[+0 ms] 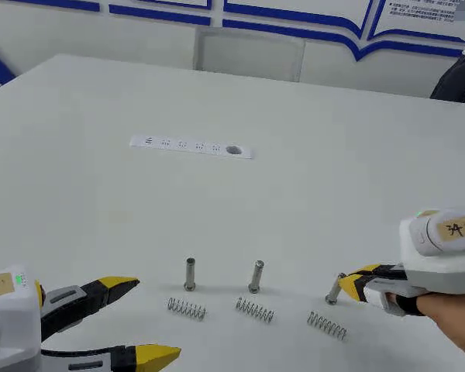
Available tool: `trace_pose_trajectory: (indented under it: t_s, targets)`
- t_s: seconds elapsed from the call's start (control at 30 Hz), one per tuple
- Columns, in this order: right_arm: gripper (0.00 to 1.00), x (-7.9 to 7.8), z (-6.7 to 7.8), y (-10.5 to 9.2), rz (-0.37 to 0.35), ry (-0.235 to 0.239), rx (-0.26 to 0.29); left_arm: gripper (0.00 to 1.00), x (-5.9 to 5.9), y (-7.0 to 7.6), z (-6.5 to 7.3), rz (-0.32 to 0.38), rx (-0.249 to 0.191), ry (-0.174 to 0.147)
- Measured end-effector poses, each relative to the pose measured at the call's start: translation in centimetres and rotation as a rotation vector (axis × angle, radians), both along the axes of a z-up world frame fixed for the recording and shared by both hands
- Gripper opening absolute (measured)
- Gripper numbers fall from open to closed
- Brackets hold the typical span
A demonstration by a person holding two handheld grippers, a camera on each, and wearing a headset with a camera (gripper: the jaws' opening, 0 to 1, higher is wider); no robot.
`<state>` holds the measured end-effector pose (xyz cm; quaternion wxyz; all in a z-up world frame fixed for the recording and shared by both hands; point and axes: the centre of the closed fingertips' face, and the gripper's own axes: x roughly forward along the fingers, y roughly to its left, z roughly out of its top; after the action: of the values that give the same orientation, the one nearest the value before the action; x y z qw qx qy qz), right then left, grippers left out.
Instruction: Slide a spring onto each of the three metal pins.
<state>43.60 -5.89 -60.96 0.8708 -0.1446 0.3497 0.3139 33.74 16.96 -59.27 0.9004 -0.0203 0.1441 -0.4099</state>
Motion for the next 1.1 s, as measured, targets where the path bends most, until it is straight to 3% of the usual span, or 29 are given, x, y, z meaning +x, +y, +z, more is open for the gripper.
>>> trace_pose_trajectory:
  t_s: [0.27, 0.43, 0.57, 0.67, 0.87, 0.97, 1.1]
  targets:
    - [0.11, -1.3, -0.1, 0.2, 0.041, 0.016, -0.002, 0.70, 0.0, -0.3, -0.2, -0.010, 0.002, 0.005]
    - [0.12, -3.1, -0.7, 2.1, 0.164, 0.060, -0.013, 0.70, -0.1, -0.5, -0.2, -0.017, 0.003, 0.007]
    - [0.15, -4.0, -1.7, 3.3, 0.253, 0.089, -0.071, 0.70, -0.1, -0.5, -0.3, -0.020, 0.003, 0.009]
    - [0.15, -3.9, -2.3, 3.6, 0.295, 0.089, -0.132, 0.69, -0.1, -0.4, -0.3, -0.019, 0.001, 0.009]
    - [0.15, -3.9, -3.1, 4.2, 0.368, 0.135, -0.212, 0.69, -0.3, -0.1, -0.6, -0.012, 0.001, 0.014]
    - [0.15, -4.0, -3.9, 4.1, 0.421, 0.169, -0.287, 0.69, -0.3, 0.0, -0.7, -0.010, -0.001, 0.018]
    - [0.15, -3.8, -4.5, 4.4, 0.446, 0.186, -0.317, 0.69, -0.4, -0.1, -0.7, -0.008, -0.003, 0.019]
